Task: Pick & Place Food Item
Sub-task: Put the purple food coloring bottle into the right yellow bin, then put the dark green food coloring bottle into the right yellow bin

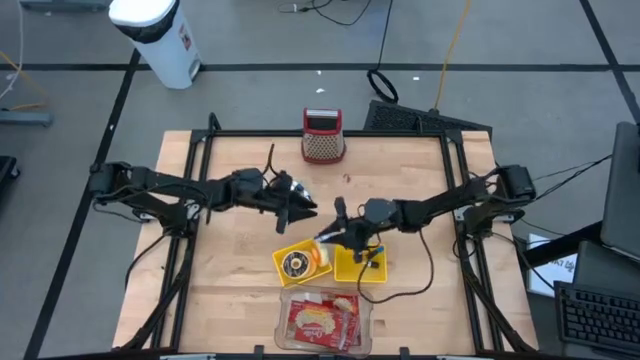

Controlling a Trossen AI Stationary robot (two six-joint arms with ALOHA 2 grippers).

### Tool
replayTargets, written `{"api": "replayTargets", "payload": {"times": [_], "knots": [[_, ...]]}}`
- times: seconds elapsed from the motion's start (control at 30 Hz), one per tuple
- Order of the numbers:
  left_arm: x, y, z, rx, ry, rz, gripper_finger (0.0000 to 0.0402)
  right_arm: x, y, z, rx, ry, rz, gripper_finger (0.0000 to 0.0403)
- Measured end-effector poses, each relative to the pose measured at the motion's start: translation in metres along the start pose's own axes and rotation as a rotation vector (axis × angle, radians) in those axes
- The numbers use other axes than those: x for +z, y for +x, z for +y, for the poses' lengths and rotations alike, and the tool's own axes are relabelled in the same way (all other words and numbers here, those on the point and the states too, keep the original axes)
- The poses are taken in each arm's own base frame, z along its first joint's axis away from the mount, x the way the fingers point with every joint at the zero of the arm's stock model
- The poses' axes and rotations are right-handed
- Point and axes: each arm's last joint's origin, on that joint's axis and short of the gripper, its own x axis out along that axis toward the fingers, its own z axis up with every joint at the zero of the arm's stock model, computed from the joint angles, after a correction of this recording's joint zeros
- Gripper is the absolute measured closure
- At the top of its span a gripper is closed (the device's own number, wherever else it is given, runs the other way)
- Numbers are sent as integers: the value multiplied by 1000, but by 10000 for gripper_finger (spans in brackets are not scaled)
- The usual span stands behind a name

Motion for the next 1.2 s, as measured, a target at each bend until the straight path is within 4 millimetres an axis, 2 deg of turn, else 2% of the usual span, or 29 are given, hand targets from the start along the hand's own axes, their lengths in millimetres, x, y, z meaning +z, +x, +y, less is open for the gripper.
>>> {"api": "replayTargets", "payload": {"times": [0.13,0.2,0.3,0.4,0.47,0.6,0.77,1.07,1.2], "knots": [[7,-8,13,70,-14,-3,204,16,-21,-7,115,96,-7,345],[10,-10,19,123,-15,-28,191,17,-30,-2,238,192,21,345],[5,-11,29,222,-32,14,180,19,-42,2,374,330,57,345],[-1,-10,36,314,-21,39,177,15,-45,12,441,428,122,345],[-4,-10,39,358,-21,48,177,4,-46,25,479,458,177,345],[-12,-6,47,426,-25,80,176,-13,-45,41,494,485,212,341],[-21,1,54,451,-42,123,176,-25,-45,50,477,576,213,303],[-29,4,60,474,-56,165,176,-27,-46,50,439,614,173,229],[-32,3,62,503,-108,177,176,-28,-47,45,381,610,189,208]]}}
